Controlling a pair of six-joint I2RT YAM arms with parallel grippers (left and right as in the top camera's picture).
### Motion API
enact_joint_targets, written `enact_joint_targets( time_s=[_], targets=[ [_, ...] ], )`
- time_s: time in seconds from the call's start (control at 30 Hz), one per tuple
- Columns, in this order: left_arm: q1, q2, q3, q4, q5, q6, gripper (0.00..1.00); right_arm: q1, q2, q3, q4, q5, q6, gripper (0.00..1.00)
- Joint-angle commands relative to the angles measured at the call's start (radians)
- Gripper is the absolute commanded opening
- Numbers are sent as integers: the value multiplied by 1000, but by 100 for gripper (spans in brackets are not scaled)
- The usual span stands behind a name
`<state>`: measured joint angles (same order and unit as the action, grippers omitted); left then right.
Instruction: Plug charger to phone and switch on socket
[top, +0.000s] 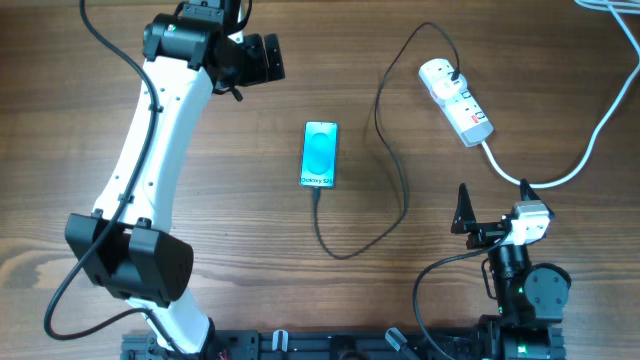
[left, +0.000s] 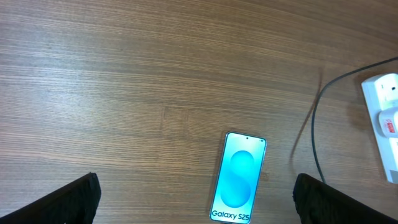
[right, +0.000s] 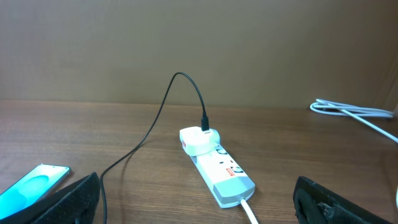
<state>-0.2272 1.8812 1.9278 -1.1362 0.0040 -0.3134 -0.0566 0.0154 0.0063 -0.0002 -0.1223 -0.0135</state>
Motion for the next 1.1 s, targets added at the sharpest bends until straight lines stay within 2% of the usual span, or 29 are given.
enact_joint_targets(
  time_s=[0.0,0.4,1.07],
  targets=[
    [0,3,-4,0,-24,-2,100,3,-12,0,3,14,-12,100],
    [0,-90,-4,-1,-24,-2,100,3,-11,0,5,14,-12,100],
    [0,-380,-4,-1,-24,-2,100,3,-6,0,5,14,-12,100]
  ],
)
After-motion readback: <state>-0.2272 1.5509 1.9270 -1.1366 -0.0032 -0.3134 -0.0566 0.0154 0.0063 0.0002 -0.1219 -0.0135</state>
